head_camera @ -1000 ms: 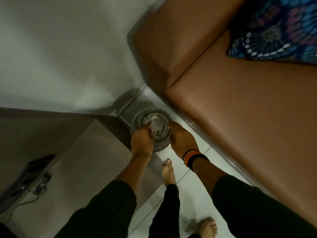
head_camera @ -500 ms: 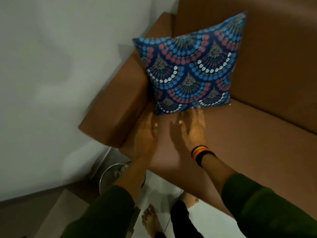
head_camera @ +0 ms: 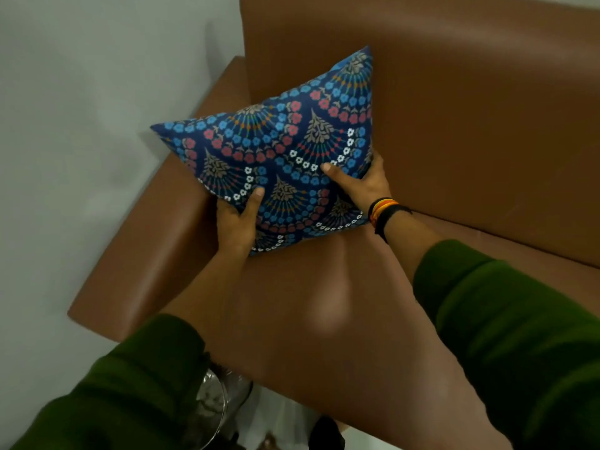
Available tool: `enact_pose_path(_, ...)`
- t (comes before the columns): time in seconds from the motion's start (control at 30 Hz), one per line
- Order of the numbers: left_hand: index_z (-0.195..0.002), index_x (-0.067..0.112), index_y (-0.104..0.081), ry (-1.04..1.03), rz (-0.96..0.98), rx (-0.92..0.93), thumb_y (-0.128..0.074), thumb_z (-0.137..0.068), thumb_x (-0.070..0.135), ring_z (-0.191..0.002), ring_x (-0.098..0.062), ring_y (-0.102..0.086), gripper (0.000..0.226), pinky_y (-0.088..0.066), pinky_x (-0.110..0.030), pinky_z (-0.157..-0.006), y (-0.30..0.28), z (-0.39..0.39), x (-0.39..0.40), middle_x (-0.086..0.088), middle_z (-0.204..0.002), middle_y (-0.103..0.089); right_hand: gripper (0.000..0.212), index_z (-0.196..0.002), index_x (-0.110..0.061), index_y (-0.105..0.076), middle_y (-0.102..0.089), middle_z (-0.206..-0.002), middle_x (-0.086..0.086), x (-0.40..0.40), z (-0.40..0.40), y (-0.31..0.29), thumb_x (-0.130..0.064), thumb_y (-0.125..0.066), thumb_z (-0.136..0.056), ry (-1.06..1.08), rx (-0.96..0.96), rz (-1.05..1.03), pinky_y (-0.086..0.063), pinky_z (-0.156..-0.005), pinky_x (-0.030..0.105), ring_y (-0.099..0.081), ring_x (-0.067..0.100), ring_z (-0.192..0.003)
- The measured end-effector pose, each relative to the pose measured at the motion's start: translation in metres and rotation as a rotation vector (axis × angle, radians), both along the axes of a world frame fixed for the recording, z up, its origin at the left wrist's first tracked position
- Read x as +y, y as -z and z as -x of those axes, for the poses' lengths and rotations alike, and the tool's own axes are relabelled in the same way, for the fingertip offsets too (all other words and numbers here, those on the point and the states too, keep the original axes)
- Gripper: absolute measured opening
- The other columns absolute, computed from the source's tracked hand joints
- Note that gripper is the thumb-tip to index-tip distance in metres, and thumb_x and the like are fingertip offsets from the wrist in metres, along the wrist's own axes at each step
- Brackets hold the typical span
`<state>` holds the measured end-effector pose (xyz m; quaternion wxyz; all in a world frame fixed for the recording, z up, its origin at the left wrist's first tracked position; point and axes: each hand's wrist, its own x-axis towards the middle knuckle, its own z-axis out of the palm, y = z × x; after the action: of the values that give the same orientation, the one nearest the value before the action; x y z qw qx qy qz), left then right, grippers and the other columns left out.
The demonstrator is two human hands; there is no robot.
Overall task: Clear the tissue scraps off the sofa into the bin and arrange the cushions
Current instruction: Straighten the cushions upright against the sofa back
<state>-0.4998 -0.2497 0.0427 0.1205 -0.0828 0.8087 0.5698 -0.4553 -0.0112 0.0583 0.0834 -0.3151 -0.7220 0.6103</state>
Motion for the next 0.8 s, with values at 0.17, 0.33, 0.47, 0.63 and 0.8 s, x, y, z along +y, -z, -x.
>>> enact_pose_path(0.17, -0.152, 0.026, -0.034, 0.056, -0.015, 0.024, -0.068, -0.088, 0.059, -0.134, -0.019, -0.052, 0.079, -0.045, -0.040, -0.112, -0.016, -0.006, 0.030, 0.005, -0.147, -0.051, 0.096, -0.138, -0.022, -0.037, -0.051, -0.137, 0.002, -0.002, -0.046, -0.001, -0.048, -0.090, -0.062, 0.111, 0.042, 0.086, -0.052, -0.101, 0.044, -0.056, 0.022, -0.124)
enact_pose_path(0.33, -0.146, 0.027, -0.044, 0.261, -0.010, 0.088, -0.065, -0.090, 0.060, -0.132, -0.020, -0.055, 0.069, -0.048, -0.035, -0.104, -0.024, -0.015, 0.079, 0.007, -0.140, -0.057, 0.071, -0.128, -0.027, -0.041, -0.059, -0.127, -0.002, 0.018, -0.114, 0.011, -0.032, -0.086, -0.074, 0.296, 0.065, 0.129, -0.053, -0.098, 0.039, -0.061, 0.017, -0.113)
enact_pose_path(0.47, -0.157, 0.028, -0.030, 0.380, -0.006, 0.018, -0.059, -0.093, 0.061, -0.140, -0.026, -0.047, 0.077, -0.042, -0.034, -0.105, -0.012, -0.022, 0.110, 0.001, -0.154, -0.048, 0.070, -0.129, -0.025, -0.040, -0.058, -0.127, -0.001, 0.052, -0.132, 0.018, -0.030, -0.085, -0.075, 0.297, 0.030, 0.069, -0.051, -0.101, 0.043, -0.059, 0.019, -0.113)
enact_pose_path(0.63, -0.162, 0.029, -0.010, 0.403, 0.106, 0.021, -0.047, -0.097, 0.065, -0.150, -0.029, -0.034, 0.083, -0.034, -0.055, -0.120, -0.017, -0.047, 0.091, -0.001, -0.165, -0.031, 0.090, -0.153, -0.025, -0.023, -0.045, -0.150, 0.001, 0.057, -0.151, 0.014, -0.028, -0.079, -0.082, 0.201, 0.013, 0.079, -0.043, -0.110, 0.047, -0.048, 0.024, -0.134)
enact_pose_path(0.8, -0.164, 0.022, -0.007, 0.546, 0.234, 0.099, -0.043, -0.100, 0.060, -0.157, -0.026, -0.015, 0.083, -0.018, -0.050, -0.127, -0.048, -0.118, 0.076, -0.004, -0.171, -0.016, 0.102, -0.158, -0.022, -0.004, -0.018, -0.165, 0.003, 0.030, -0.229, -0.016, -0.036, -0.074, -0.086, 0.255, -0.136, -0.011, -0.026, -0.107, 0.025, -0.024, 0.019, -0.148)
